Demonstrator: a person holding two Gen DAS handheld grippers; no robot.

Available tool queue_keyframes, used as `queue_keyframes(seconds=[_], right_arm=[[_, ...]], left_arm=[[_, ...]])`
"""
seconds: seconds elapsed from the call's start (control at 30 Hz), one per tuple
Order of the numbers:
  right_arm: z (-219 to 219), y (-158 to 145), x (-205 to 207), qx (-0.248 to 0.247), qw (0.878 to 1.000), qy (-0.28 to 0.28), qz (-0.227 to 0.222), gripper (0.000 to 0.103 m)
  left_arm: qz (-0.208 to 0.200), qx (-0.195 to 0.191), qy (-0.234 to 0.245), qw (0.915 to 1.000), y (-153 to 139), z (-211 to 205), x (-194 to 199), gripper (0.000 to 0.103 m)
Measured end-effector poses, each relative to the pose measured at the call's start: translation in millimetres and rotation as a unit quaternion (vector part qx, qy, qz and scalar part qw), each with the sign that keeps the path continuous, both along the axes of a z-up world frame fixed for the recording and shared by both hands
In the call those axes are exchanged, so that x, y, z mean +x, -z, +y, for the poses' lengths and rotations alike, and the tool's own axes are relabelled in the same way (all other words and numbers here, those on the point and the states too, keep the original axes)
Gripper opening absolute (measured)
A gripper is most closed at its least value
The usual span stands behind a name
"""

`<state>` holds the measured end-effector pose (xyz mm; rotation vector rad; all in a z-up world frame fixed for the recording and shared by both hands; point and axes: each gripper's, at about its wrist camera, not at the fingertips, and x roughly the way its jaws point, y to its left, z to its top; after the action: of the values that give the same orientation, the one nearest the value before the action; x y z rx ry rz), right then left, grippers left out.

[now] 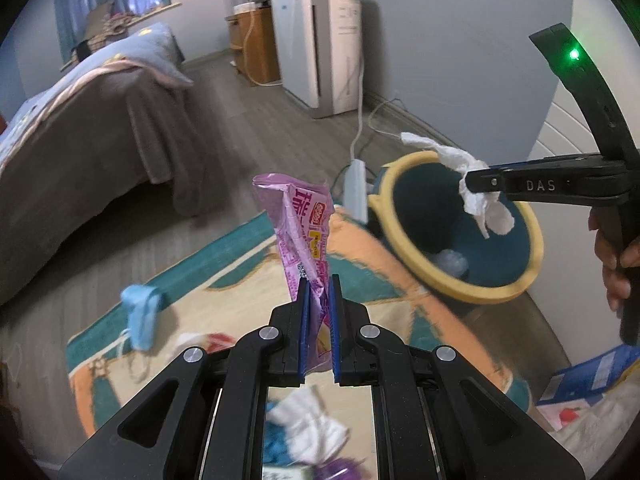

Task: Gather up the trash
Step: 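Carry the white tissue into the bin and open the right gripper, then drop the pink wrapper into the bin by opening the left gripper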

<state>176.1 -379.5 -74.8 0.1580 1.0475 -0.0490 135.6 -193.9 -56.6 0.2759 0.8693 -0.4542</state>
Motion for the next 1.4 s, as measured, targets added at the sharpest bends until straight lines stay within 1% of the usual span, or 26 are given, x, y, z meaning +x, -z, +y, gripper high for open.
queue_keyframes(seconds=[0.17, 0.37, 0.6, 0.73, 0.83, 0.87, 0.93, 0.97, 1.0, 1.07, 1.13, 1.17, 1.2, 1.23, 1.27, 1.3, 1.37, 1.4], right_arm=[[-30, 9, -2, 0.011, 1.0, 0.026, 0.009, 0.026], [-59, 27, -2, 0.024, 0.998, 0.056, 0.029, 0.026], [-91, 48, -6, 0.047, 0.992, 0.103, 0.06, 0.026], [-106, 59, -10, 0.039, 0.988, 0.123, 0.08, 0.026], [-114, 62, -13, 0.043, 0.986, 0.136, 0.085, 0.028], [-116, 62, -13, 0.042, 0.986, 0.137, 0.084, 0.032], [-116, 61, -13, 0.037, 0.987, 0.135, 0.082, 0.037], [-117, 60, -13, 0.033, 0.987, 0.134, 0.081, 0.039], [-117, 60, -13, 0.031, 0.987, 0.134, 0.08, 0.039], [-118, 60, -14, 0.033, 0.987, 0.138, 0.08, 0.045], [-119, 61, -13, 0.036, 0.986, 0.139, 0.08, 0.048], [-117, 60, -12, 0.036, 0.987, 0.137, 0.08, 0.052], [-114, 59, -11, 0.035, 0.987, 0.134, 0.079, 0.054], [-112, 57, -11, 0.034, 0.988, 0.131, 0.076, 0.059], [-110, 55, -10, 0.035, 0.988, 0.129, 0.073, 0.064], [-108, 52, -10, 0.035, 0.989, 0.128, 0.07, 0.067], [-104, 46, -9, 0.038, 0.989, 0.126, 0.062, 0.079], [-101, 43, -8, 0.041, 0.99, 0.124, 0.058, 0.082]], left_arm=[[0.01, -0.008, 0.023, 0.9997, 6, -29, 1, 0.01], [0.024, -0.004, 0.055, 0.9982, 22, -64, 1, 0.01], [0.05, -0.015, 0.087, 0.9948, 41, -95, 3, 0.01], [0.055, -0.013, 0.101, 0.9933, 49, -110, 7, 0.01], [0.055, -0.013, 0.103, 0.9931, 53, -119, 10, 0.011], [0.055, -0.016, 0.102, 0.9932, 54, -121, 12, 0.013], [0.053, -0.019, 0.1, 0.9934, 54, -123, 15, 0.019], [0.051, -0.02, 0.099, 0.9936, 54, -124, 16, 0.027], [0.049, -0.022, 0.097, 0.9938, 53, -123, 16, 0.038], [0.045, -0.029, 0.098, 0.9938, 51, -123, 16, 0.045], [0.041, -0.027, 0.097, 0.9941, 48, -121, 15, 0.047], [0.038, -0.027, 0.096, 0.9943, 47, -120, 15, 0.051], [0.034, -0.026, 0.095, 0.9946, 46, -119, 13, 0.057], [0.031, -0.026, 0.092, 0.995, 44, -117, 12, 0.06], [0.028, -0.027, 0.088, 0.9954, 42, -114, 12, 0.067], [0.025, -0.028, 0.085, 0.9957, 40, -111, 10, 0.073], [0.019, -0.031, 0.077, 0.9964, 35, -102, 9, 0.079], [0.015, -0.032, 0.07, 0.9969, 32, -96, 8, 0.081]])
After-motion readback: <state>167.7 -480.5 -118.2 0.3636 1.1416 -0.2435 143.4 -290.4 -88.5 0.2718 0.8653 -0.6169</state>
